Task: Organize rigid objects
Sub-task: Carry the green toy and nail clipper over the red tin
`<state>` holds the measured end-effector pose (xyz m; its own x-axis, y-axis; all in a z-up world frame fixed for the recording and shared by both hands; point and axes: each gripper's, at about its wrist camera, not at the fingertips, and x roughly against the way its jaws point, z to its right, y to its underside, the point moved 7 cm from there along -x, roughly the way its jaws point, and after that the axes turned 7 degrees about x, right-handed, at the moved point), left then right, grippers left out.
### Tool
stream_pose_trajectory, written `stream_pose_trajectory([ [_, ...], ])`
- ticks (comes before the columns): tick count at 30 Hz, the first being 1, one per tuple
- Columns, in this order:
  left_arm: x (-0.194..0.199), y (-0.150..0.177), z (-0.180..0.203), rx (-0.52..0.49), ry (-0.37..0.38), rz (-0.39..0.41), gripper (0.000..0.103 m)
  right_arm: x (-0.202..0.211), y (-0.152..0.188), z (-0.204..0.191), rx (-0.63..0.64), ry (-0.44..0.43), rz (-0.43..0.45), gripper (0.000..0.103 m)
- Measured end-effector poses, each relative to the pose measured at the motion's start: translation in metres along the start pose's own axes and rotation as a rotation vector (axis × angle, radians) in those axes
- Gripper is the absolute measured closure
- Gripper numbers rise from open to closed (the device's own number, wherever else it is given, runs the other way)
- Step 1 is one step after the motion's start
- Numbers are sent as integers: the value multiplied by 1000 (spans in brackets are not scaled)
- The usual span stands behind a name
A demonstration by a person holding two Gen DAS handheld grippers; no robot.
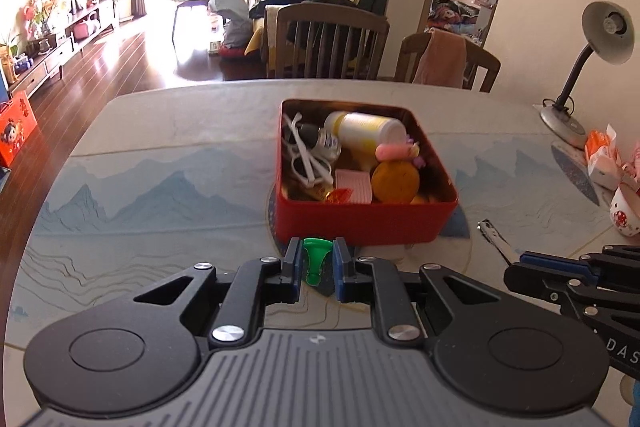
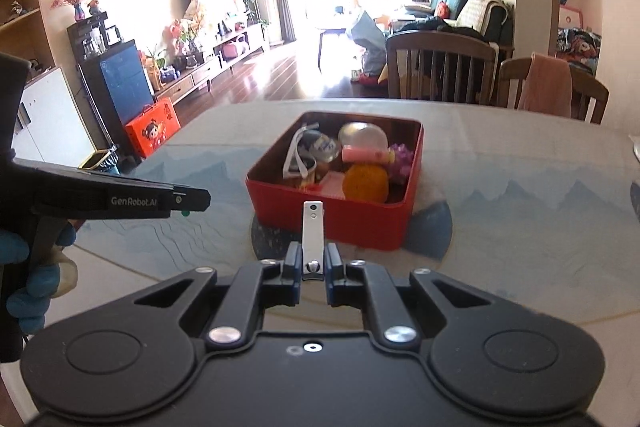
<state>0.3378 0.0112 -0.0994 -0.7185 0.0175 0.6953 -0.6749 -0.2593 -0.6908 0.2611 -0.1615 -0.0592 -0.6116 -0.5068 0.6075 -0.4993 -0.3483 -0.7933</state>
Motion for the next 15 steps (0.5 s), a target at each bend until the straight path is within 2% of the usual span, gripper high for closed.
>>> stream_pose_trajectory([
  [8, 0, -29, 10, -20, 19, 33, 88, -12, -31, -1, 54, 4, 27, 93],
  [15, -22, -54, 10, -11, 21, 30, 88, -36, -47, 5, 77, 6, 8, 93],
])
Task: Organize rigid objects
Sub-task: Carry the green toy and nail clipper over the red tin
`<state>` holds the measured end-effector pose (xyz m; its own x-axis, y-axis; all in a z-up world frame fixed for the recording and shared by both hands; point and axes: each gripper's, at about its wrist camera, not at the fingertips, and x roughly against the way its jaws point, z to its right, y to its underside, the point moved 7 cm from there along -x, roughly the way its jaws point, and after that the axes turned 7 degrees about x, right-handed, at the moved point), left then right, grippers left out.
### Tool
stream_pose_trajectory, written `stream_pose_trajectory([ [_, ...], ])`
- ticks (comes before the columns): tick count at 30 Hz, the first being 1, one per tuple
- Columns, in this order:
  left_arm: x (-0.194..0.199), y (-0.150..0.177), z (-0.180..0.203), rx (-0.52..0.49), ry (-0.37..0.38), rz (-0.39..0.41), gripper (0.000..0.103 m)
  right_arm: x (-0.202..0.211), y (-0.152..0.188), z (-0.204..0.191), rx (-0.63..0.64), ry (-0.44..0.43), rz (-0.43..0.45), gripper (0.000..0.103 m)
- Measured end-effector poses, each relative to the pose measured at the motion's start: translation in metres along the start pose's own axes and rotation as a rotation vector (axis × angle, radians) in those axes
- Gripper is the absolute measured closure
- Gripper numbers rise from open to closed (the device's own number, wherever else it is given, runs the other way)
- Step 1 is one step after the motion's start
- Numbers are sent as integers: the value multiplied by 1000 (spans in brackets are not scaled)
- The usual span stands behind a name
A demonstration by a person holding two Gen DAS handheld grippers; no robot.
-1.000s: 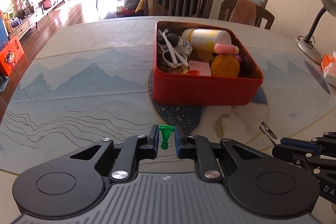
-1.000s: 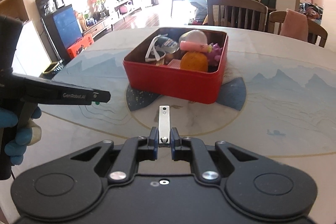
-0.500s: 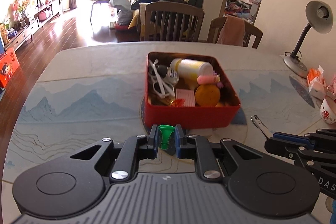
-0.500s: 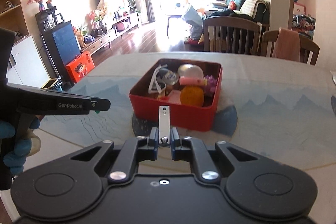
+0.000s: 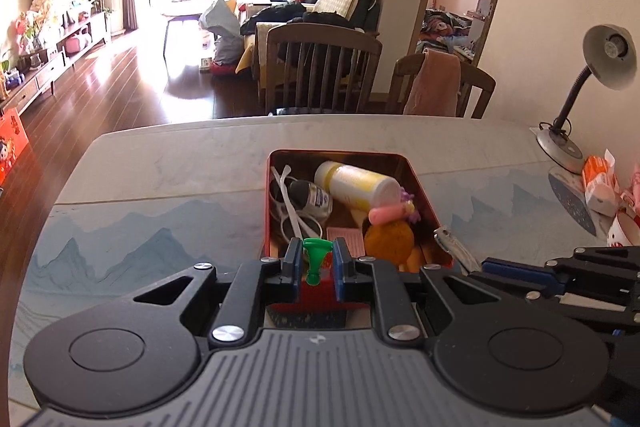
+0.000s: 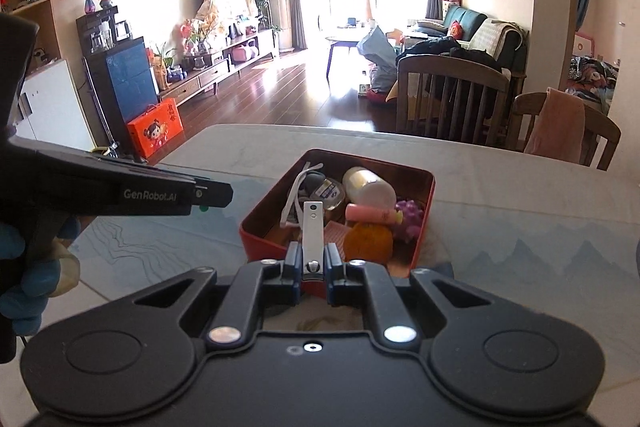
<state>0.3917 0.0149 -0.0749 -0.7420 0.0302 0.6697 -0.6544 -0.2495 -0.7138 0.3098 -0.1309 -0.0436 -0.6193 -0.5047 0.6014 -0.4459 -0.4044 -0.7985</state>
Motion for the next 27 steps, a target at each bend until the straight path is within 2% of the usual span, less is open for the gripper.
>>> stream_pose_trajectory([
  [9, -47, -16, 0, 24, -13, -49, 88, -48, -2, 17, 15, -4, -73, 93],
  [17, -86, -31, 11, 35, 4, -88, 88, -75, 3, 14, 42, -79, -131, 93],
  [20, -100, -31, 15, 31, 9, -111, 88, -85, 7, 12, 87, -93, -154, 93],
  [27, -133, -23, 21, 29, 13, -172, 88, -99, 13, 19, 77, -130, -201, 93],
])
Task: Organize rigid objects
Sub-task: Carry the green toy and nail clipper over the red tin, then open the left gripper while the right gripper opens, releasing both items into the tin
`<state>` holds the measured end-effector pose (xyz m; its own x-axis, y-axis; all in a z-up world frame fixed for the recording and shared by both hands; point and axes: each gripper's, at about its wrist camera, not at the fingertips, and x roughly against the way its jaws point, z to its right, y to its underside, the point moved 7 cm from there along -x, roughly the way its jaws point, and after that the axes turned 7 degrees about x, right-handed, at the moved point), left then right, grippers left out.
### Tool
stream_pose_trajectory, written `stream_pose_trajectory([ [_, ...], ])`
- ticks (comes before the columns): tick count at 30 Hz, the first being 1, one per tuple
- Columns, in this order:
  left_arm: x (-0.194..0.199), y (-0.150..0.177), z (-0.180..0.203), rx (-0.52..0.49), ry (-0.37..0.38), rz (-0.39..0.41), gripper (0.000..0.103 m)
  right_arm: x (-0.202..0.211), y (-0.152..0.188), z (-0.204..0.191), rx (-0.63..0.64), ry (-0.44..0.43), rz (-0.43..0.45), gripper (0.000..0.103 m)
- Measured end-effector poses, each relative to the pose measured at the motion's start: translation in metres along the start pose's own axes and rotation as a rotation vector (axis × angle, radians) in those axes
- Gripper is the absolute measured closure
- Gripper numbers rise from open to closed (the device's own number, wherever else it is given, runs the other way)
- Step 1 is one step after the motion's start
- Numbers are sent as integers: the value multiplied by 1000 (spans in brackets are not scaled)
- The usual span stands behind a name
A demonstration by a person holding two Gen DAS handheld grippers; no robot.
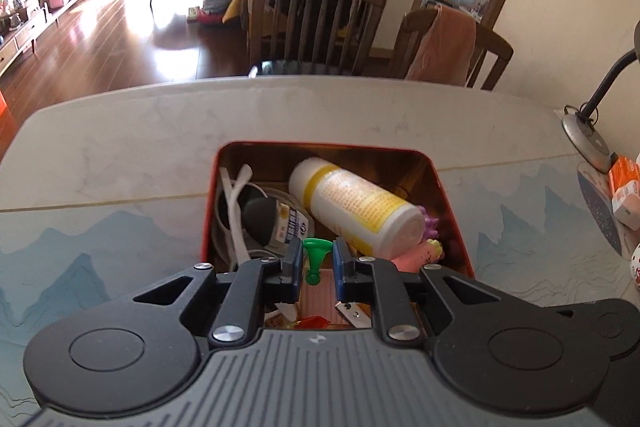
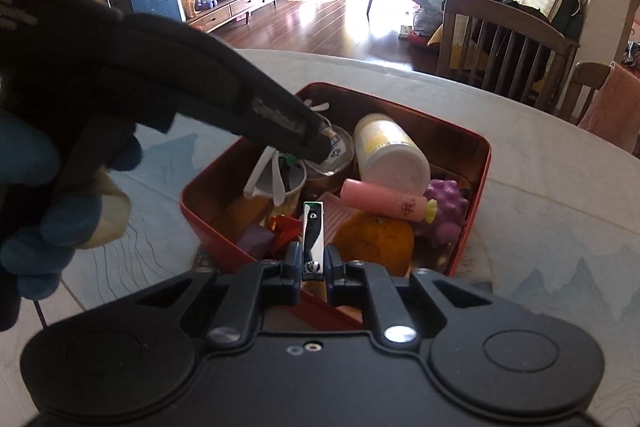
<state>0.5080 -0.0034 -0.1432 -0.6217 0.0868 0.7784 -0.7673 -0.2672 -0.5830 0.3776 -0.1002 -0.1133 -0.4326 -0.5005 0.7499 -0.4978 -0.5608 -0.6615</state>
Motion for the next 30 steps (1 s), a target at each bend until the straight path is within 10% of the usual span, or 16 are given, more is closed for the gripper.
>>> stream_pose_trajectory([
  [30, -16, 29, -11, 25, -6, -104, 87, 13, 4, 16, -139, -4, 15, 70],
])
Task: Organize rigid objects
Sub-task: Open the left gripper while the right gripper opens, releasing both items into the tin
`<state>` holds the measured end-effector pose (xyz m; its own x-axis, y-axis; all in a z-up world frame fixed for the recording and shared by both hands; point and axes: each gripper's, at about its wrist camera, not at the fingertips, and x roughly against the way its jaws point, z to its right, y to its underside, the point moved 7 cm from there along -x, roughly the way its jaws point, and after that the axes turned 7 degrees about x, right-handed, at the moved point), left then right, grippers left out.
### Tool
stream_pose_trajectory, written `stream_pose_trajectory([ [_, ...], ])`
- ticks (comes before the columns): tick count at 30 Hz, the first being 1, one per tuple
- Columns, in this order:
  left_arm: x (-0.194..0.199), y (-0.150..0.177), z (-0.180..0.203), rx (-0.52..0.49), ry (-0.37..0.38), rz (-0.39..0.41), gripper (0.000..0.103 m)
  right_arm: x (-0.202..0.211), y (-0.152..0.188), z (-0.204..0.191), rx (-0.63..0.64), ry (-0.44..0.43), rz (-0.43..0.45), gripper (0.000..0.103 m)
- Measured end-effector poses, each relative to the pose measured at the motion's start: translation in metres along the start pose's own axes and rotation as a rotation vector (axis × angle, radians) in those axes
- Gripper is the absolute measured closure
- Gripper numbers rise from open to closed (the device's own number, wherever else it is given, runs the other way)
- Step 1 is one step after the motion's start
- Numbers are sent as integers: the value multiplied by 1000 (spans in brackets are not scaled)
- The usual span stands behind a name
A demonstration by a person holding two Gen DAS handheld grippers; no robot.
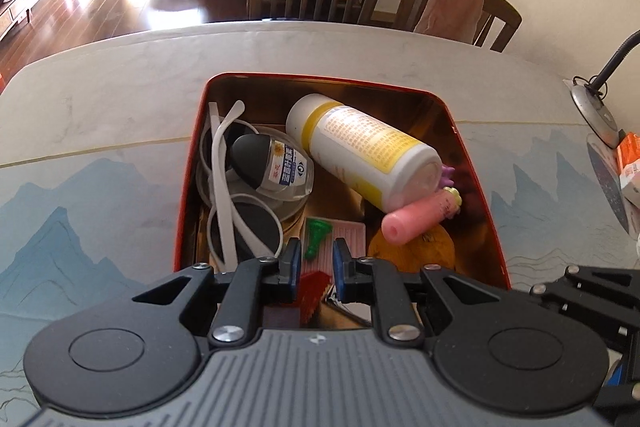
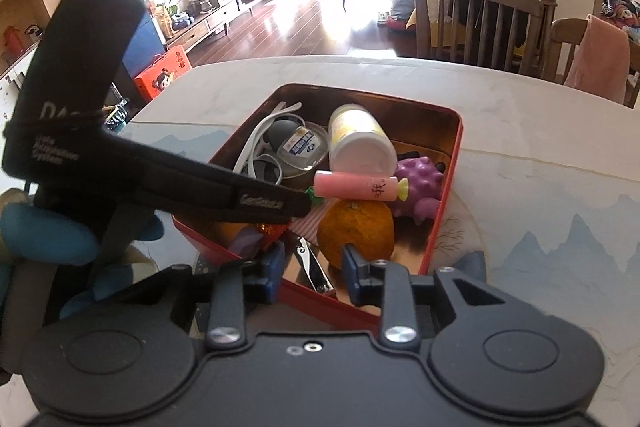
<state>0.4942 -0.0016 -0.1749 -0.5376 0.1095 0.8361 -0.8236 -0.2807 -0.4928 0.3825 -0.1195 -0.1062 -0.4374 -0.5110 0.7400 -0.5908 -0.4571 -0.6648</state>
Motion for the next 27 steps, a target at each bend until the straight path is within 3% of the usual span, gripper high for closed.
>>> stream_pose_trajectory([
  [4, 17, 5, -1, -12, -3, 26, 82, 9, 1, -3, 3, 16, 18, 68],
  [13, 71, 19, -8, -45, -8, 129, 82, 39, 1, -16, -1, 54, 79, 57],
  [17, 98, 28, -10, -53, -15, 180, 82, 57, 3, -25, 8, 72, 110, 45],
  [27, 147, 57, -16, -65, -15, 240, 82, 92, 10, -47, 29, 104, 175, 31],
])
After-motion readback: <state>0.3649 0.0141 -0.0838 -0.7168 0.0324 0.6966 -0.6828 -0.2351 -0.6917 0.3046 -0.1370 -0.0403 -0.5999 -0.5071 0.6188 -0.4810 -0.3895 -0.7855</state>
